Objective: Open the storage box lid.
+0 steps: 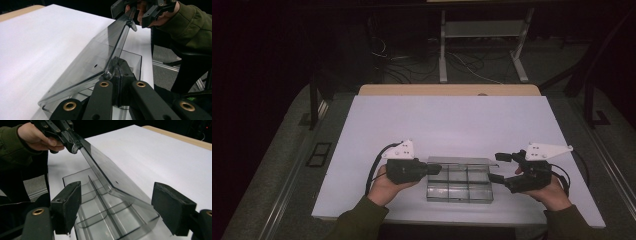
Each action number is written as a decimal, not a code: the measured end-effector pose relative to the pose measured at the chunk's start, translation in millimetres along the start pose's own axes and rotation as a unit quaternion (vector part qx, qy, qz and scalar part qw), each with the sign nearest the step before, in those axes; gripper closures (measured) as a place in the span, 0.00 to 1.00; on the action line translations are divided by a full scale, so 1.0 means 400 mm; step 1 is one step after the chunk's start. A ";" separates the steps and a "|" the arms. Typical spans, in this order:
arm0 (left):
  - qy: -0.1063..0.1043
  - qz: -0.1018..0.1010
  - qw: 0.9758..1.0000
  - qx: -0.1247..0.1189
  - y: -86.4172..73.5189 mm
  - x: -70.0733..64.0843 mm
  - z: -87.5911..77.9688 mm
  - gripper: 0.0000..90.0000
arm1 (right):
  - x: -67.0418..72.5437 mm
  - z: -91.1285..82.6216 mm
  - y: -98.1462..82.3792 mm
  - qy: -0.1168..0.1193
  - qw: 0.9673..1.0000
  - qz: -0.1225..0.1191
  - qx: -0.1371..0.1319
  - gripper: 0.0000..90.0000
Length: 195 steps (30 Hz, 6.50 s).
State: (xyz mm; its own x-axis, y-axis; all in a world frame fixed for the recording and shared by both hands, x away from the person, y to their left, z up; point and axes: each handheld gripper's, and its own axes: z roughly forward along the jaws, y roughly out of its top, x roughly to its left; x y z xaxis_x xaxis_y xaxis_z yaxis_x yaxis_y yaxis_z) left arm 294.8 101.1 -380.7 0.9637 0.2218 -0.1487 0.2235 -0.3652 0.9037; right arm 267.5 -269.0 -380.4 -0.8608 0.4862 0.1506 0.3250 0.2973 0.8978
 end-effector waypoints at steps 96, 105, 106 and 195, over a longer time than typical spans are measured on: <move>0.127 -0.073 0.988 0.056 -0.188 0.030 -0.129 0.19 | -0.192 0.089 0.152 -0.031 0.999 -0.021 -0.004 0.80; 0.125 -0.074 0.988 0.058 -0.189 0.031 -0.127 0.19 | -0.209 0.105 0.155 -0.041 0.999 -0.016 0.004 0.76; 0.125 -0.073 0.988 0.058 -0.189 0.031 -0.127 0.19 | -0.211 0.107 0.155 -0.043 0.999 -0.015 0.005 0.76; 0.115 -0.080 0.988 0.071 -0.201 0.041 -0.117 0.18 | -0.328 0.247 0.082 -0.086 0.991 0.061 0.081 0.44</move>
State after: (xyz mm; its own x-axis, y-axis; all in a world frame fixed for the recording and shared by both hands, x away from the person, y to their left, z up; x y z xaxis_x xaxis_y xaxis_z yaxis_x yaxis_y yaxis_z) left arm 285.7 176.5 -436.9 0.8589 0.4812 -0.1752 0.4046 -0.4278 0.8082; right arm 429.8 -241.8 -411.7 -0.7360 0.6558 0.1680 0.4933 0.3496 0.7965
